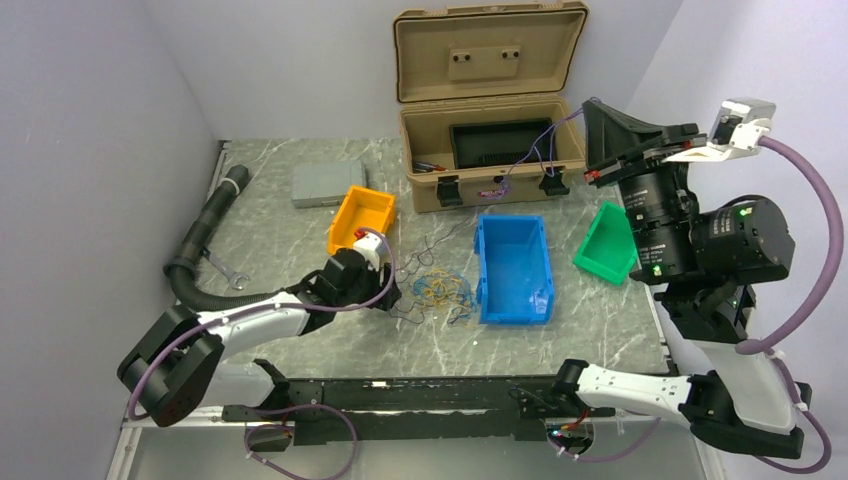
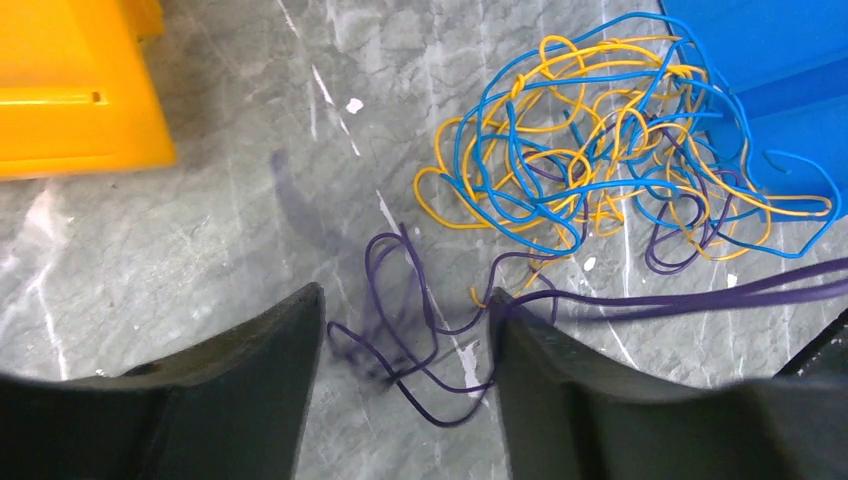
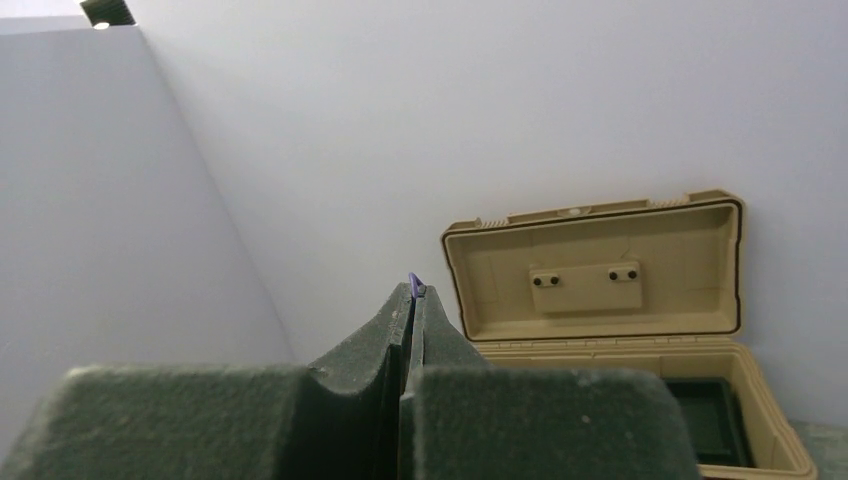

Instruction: Untangle the cables

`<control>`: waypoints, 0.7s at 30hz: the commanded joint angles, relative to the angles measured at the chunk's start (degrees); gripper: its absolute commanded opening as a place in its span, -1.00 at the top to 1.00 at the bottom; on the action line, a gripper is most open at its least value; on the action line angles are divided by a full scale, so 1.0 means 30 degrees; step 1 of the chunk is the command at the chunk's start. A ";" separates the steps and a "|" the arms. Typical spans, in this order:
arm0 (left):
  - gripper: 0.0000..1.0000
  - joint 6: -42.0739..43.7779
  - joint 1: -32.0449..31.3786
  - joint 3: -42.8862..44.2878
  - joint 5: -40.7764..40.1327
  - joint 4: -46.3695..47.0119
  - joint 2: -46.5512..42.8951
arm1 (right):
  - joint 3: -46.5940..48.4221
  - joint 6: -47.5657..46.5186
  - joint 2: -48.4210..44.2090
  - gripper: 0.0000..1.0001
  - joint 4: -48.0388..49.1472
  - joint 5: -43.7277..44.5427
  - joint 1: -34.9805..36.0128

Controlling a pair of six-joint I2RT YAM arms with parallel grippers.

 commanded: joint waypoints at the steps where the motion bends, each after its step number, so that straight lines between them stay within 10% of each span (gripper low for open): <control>1: -0.48 -0.0574 -0.0078 0.0069 -0.1340 -0.1067 -0.0983 | 0.0289 -0.0765 -0.0189 1.00 0.0521 0.1350 0.0033; 6: -0.54 -0.0490 -0.0065 0.0272 -0.2412 -0.2471 -0.1922 | -0.0300 -0.0848 -0.0456 1.00 0.0255 0.2494 0.0006; 10: 0.70 -0.0123 -0.0048 0.0263 -0.2600 -0.2930 -0.2719 | -0.0755 -0.0926 -0.0743 1.00 0.0241 0.3359 0.0029; 11: 0.74 -0.0013 -0.0062 0.0264 -0.2415 -0.2903 -0.2870 | -0.0839 -0.0934 -0.0822 1.00 0.0251 0.3350 0.0029; 16: -0.06 0.1065 -0.0068 0.0184 0.0472 -0.1416 -0.3800 | -0.0956 -0.1070 -0.0898 1.00 0.0375 0.3040 0.0019; 21: -0.40 0.1672 -0.0083 0.0528 0.2915 0.0558 -0.4059 | -0.0538 -0.1524 -0.0637 1.00 0.0748 0.2761 0.0029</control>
